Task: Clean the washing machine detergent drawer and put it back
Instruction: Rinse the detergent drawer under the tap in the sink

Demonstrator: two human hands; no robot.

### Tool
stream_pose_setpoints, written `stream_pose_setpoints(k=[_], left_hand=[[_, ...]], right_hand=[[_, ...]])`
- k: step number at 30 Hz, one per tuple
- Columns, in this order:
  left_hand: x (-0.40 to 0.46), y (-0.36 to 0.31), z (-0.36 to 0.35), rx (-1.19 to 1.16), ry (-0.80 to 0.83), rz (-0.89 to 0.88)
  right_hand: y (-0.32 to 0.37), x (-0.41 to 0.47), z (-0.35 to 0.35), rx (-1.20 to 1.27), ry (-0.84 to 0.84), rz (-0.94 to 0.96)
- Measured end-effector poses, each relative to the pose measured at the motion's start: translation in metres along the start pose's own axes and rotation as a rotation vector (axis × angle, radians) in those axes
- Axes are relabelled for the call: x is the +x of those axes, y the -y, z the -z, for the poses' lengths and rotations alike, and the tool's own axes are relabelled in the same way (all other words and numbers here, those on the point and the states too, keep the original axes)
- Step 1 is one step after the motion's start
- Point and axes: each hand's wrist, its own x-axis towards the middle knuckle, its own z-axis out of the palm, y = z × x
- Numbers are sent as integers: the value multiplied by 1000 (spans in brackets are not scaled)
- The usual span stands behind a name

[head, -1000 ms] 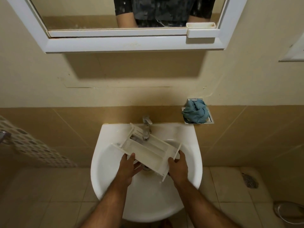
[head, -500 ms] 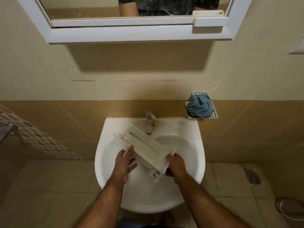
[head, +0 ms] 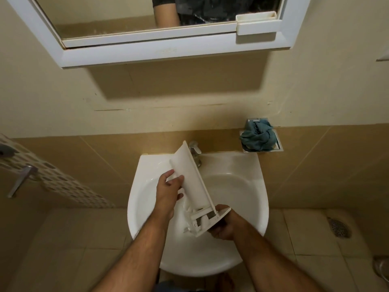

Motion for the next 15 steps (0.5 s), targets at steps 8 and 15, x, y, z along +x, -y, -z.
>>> stream_pose_setpoints(k=[8,15], left_hand=[[-2,-7,-3,40,-24,-1],[2,11,25,-28,-74,97]], right_hand=[[1,0,-4,-6,124,-77],[6,-16,-23,-64,-217,256]])
